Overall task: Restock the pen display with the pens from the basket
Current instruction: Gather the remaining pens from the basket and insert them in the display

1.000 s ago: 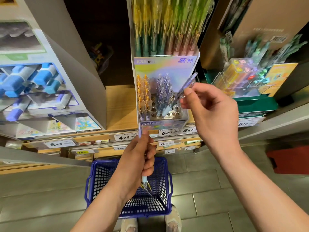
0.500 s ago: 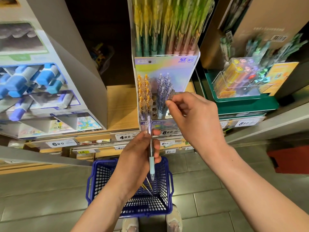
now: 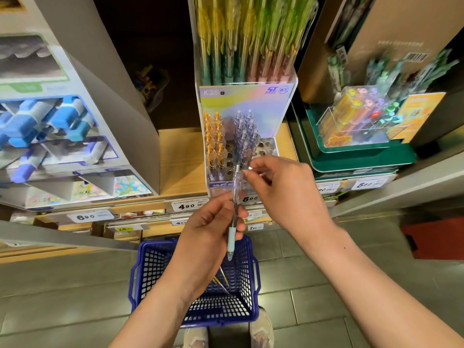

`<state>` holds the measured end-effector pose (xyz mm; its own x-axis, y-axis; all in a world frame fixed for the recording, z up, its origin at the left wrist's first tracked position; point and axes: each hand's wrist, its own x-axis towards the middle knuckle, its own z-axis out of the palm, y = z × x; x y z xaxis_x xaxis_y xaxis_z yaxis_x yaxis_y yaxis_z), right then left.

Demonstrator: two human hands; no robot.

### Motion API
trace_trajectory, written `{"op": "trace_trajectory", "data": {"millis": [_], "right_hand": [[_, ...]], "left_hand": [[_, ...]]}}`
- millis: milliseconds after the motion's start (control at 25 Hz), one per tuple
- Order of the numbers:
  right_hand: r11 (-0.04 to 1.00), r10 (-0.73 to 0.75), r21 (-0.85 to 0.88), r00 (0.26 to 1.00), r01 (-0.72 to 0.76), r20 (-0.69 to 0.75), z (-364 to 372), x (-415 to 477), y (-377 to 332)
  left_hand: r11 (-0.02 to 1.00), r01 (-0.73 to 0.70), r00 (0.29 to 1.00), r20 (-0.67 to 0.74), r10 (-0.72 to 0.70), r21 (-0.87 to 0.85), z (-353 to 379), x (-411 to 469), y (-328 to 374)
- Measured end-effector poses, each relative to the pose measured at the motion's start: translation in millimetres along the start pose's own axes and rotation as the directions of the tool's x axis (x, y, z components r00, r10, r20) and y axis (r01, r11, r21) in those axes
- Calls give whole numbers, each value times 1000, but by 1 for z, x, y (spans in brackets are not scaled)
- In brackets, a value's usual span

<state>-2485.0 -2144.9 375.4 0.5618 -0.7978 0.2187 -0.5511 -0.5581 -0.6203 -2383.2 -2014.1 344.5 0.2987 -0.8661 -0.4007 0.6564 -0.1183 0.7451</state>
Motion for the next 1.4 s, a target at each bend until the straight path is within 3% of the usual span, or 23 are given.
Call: {"op": "trace_trajectory", "data": {"millis": [120,200,360,480,560,640,800,960,1240,1400], "right_hand": [[916,213,293,951,-274,223,-6,-24,-1],[835,229,411,911,-365,343,-6,-37,-2],[712,272,572,911,-407,309,-14,-31,2],[702,284,656,954,-278,100,-35,-10,5],[766,276,621,958,-168,-80,-42,5,8],[812,238,574,958,-105,-160,-39,13,7],[914,91,405,983,-19,-159,-25,14,9],[985,-117,107,983,133,-144,-12,9,13],[988,-95,107,987,109,-130,0,3,20],[964,154,219,988,-153,10,6,-4,24]], "left_hand": [[997,-49,999,-3,50,65,4,1,1],[995,-65,998,1,65,74,5,2,1],[994,15,1000,-15,-13,112,3,2,-4],[995,70,996,-57,-66,72,1,3,-5],[997,69,995,-77,-68,16,-2,3,-4],[998,66,994,-91,-67,-12,-3,3,-4],[997,64,990,-122,-67,-34,-5,3,-5],[998,56,989,-134,-58,-17,-10,4,-5],[998,51,989,-136,-55,-31,-12,2,-8],[999,35,988,-148,-34,1,-12,-3,-6]]}}
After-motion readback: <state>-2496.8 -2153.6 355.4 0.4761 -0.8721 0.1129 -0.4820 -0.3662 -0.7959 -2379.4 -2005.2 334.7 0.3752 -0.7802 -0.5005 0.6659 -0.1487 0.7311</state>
